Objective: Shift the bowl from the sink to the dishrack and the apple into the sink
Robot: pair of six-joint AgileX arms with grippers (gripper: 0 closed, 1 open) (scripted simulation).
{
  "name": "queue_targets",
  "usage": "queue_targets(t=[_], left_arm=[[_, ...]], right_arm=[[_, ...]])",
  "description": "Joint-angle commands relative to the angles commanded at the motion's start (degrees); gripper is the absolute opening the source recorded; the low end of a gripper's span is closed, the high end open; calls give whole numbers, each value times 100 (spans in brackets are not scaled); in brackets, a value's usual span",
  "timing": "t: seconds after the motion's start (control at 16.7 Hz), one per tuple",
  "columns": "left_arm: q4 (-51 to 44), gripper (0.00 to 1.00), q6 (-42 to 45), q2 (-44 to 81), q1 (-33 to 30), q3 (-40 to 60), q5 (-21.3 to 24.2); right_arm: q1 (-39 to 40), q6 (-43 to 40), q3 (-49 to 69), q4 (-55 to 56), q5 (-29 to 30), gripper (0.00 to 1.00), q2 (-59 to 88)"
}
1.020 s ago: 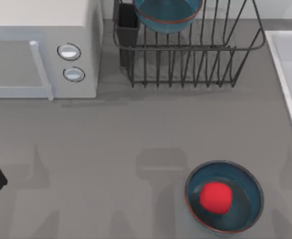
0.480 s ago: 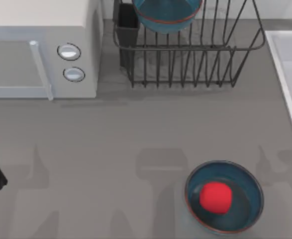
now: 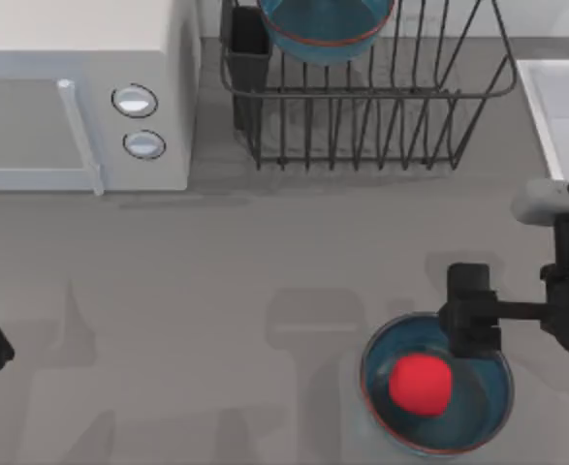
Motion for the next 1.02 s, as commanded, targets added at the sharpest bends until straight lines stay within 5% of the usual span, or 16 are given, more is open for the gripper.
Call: queue_targets(t=[0.48, 1.02], left_arm=[[0, 100, 0, 0, 0, 0, 0], [0, 100, 0, 0, 0, 0, 0]], right_arm=[[759, 1060, 2250, -2016, -38, 100, 3198], [750, 1133, 2435, -2117, -9, 100, 3519]])
